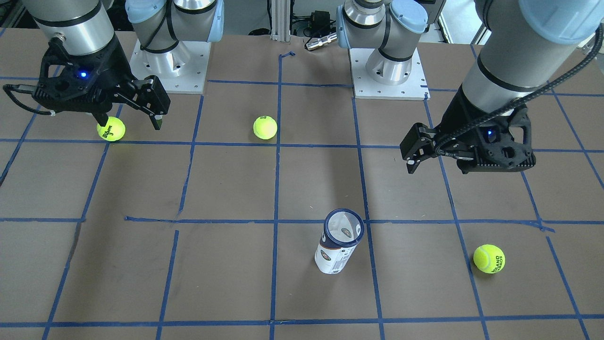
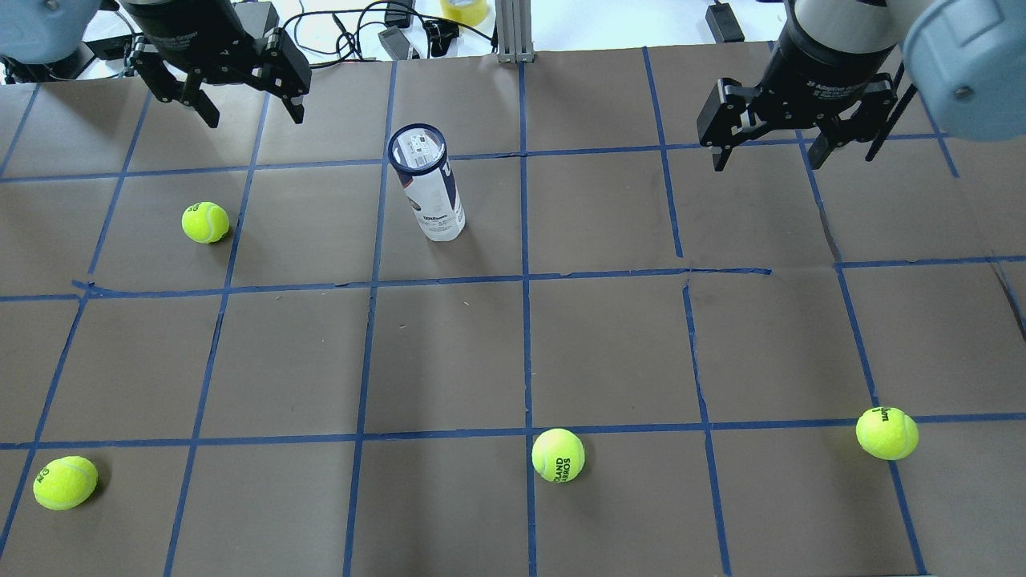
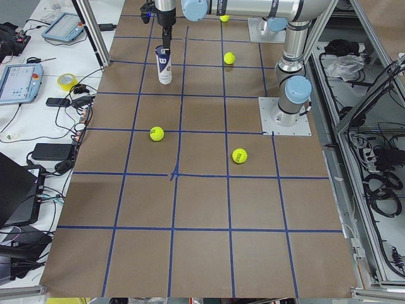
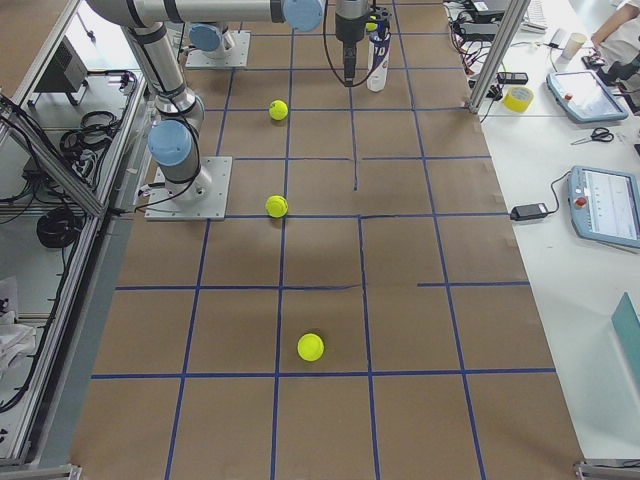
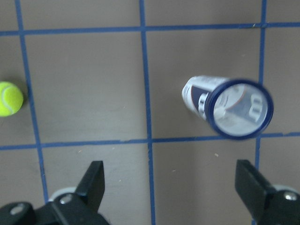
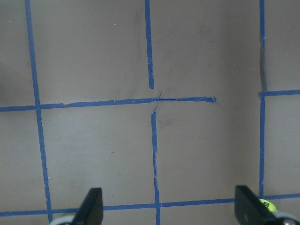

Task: Lift up tennis ball bucket

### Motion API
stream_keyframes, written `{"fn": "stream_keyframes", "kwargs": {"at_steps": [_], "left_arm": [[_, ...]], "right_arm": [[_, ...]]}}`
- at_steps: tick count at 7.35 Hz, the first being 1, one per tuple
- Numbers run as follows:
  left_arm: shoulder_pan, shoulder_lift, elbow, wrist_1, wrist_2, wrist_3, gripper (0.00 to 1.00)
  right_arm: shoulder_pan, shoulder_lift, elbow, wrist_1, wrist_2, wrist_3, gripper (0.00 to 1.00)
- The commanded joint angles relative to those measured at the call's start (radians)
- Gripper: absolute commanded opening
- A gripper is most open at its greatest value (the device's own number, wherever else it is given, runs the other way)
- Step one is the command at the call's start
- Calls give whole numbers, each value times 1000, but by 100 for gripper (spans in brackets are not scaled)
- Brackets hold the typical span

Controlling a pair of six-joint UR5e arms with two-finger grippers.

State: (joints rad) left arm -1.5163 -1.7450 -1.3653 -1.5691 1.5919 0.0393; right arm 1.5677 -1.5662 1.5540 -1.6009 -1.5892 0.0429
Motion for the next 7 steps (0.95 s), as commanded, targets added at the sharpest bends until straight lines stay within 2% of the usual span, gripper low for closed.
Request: {"fn": "stream_keyframes", "kwargs": {"at_steps": [1, 4, 7], "left_arm": [[28, 68, -78, 14, 8, 68, 100], [38, 142, -162, 15, -44, 80, 100], [48, 148, -166, 12, -38, 82, 100]], "right_arm": [[0, 0, 0, 3, 0, 0, 100], [0, 2, 0, -5, 0, -3, 100], [0, -35, 0, 9, -3, 9, 100]]}}
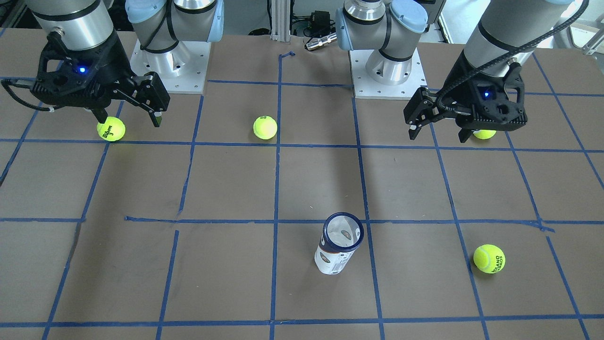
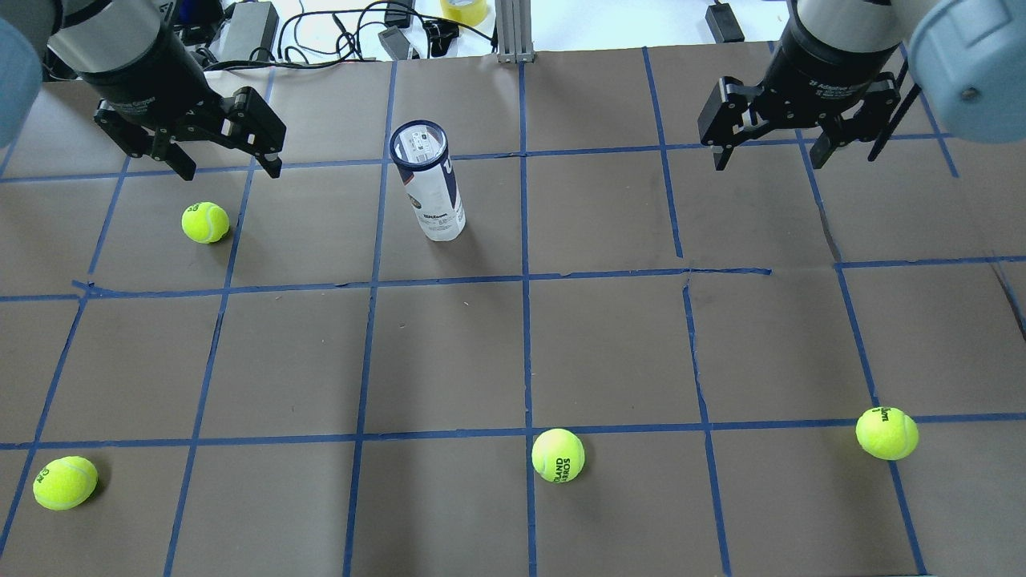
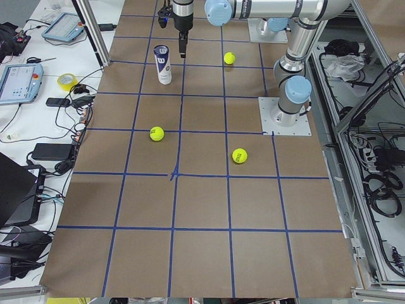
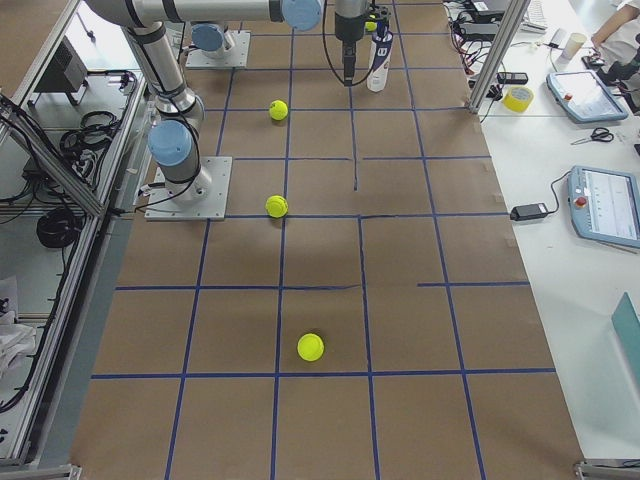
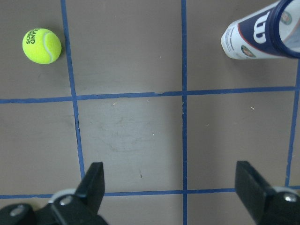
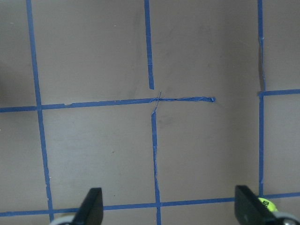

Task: Lift up tennis ball bucket

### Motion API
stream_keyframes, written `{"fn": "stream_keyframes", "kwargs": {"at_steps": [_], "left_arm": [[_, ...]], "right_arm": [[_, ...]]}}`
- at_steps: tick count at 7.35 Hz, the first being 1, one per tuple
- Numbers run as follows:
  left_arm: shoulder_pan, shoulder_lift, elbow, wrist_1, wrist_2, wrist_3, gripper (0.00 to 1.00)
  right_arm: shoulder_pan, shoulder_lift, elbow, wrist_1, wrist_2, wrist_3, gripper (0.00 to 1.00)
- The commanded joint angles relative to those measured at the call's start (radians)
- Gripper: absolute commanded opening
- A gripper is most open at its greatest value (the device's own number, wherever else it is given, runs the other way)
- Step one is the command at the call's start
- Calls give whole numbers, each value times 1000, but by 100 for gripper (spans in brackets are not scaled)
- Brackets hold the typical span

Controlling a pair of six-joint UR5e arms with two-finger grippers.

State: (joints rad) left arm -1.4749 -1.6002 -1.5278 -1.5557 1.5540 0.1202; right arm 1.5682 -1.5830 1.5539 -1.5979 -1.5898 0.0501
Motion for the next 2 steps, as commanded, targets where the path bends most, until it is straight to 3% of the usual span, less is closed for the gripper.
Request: {"fn": "stream_keyframes", "kwargs": {"at_steps": [1, 2], "left_arm": [[7, 6, -5, -4, 0, 1, 100], [7, 8, -9, -3, -2, -1, 100]], "right_arm": [[-1, -19, 0, 9, -2, 2, 100], [1, -19, 3, 7, -2, 4, 100]]}}
